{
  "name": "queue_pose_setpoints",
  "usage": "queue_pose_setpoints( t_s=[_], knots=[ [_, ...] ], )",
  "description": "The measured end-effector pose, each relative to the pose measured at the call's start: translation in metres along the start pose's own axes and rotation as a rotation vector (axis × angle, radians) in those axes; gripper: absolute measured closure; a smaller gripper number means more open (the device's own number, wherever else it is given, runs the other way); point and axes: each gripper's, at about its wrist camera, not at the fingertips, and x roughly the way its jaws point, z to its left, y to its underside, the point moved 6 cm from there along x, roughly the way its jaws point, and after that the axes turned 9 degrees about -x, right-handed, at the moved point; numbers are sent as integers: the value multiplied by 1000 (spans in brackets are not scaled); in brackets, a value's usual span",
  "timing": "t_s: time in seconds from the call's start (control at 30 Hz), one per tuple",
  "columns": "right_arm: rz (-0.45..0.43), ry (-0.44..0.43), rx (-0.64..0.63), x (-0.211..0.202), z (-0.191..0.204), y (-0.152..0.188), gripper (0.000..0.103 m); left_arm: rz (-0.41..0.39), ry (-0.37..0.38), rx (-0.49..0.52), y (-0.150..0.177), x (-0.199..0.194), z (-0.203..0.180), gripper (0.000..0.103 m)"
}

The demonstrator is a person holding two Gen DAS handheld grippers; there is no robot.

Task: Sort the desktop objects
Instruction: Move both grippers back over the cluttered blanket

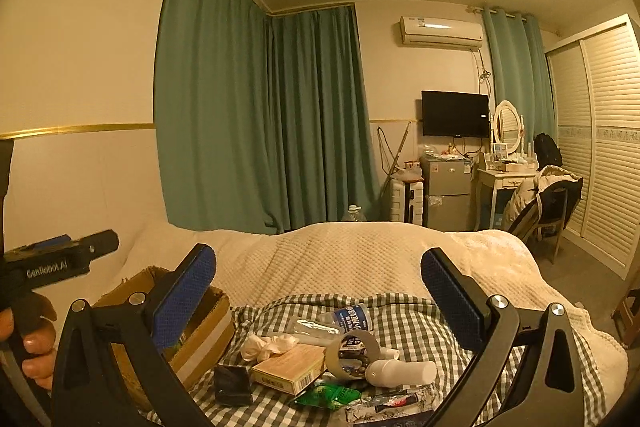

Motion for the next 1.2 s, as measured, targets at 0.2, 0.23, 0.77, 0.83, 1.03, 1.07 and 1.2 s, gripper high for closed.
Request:
queue_pose_setpoints(
  t_s=[0.2, 0.23, 0.77, 0.83, 1.03, 1.07, 1.2],
  knots=[
    [-11, 11, 20, -6, -12, -1, 0, 11, 70, -34, -9, 2, -30, 0],
    [-14, 10, 28, -7, -14, -1, 0, -6, 71, -16, -10, 1, -38, 0],
    [68, 89, -50, 5, -43, 31, 1, -36, 77, 181, 51, 27, -98, 0],
    [83, 87, -20, 7, -51, 37, 0, -40, 72, 226, 59, 33, -93, 0],
    [147, 76, 84, 19, -73, 62, 0, 18, 45, 313, 78, 49, -70, 0],
    [163, 75, 97, 21, -75, 67, 0, 41, 43, 303, 80, 51, -66, 0],
    [200, 68, 92, 29, -72, 78, 0, 134, 31, 264, 94, 62, -51, 0]
  ],
)
